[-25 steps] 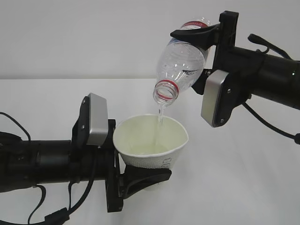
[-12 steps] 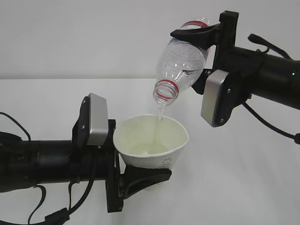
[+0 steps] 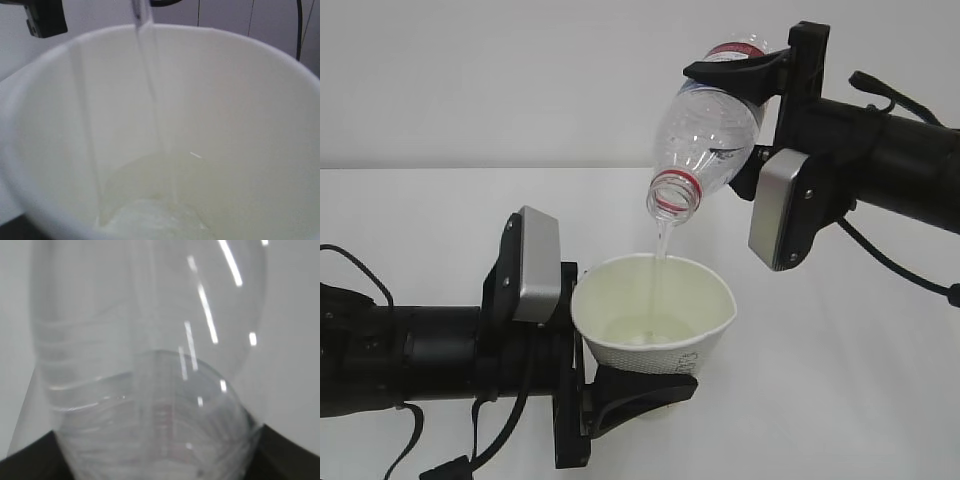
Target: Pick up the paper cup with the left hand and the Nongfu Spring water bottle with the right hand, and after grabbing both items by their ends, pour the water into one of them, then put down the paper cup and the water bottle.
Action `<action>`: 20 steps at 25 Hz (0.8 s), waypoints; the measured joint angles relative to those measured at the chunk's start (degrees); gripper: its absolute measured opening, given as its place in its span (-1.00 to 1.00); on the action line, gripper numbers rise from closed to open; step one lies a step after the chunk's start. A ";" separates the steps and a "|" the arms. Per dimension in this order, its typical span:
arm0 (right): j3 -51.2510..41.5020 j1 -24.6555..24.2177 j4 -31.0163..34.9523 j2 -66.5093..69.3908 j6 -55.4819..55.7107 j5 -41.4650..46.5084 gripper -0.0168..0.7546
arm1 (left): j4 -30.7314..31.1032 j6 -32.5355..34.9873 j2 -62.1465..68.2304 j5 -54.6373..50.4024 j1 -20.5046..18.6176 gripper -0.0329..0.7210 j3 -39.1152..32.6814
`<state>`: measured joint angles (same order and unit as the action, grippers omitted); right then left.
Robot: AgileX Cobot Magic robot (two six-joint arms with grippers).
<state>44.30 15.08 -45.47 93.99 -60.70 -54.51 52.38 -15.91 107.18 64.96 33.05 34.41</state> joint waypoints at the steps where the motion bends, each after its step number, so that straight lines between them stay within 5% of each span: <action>1: 0.00 0.00 0.00 0.00 0.00 0.00 0.33 | 0.00 0.00 0.00 0.00 0.00 0.42 0.00; 20: 0.00 0.00 0.88 0.00 -0.80 -0.02 0.33 | -0.10 0.00 0.00 0.00 0.00 0.42 0.00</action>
<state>44.30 15.08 -44.59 93.99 -61.50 -54.54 52.28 -15.91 107.18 64.96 33.05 34.41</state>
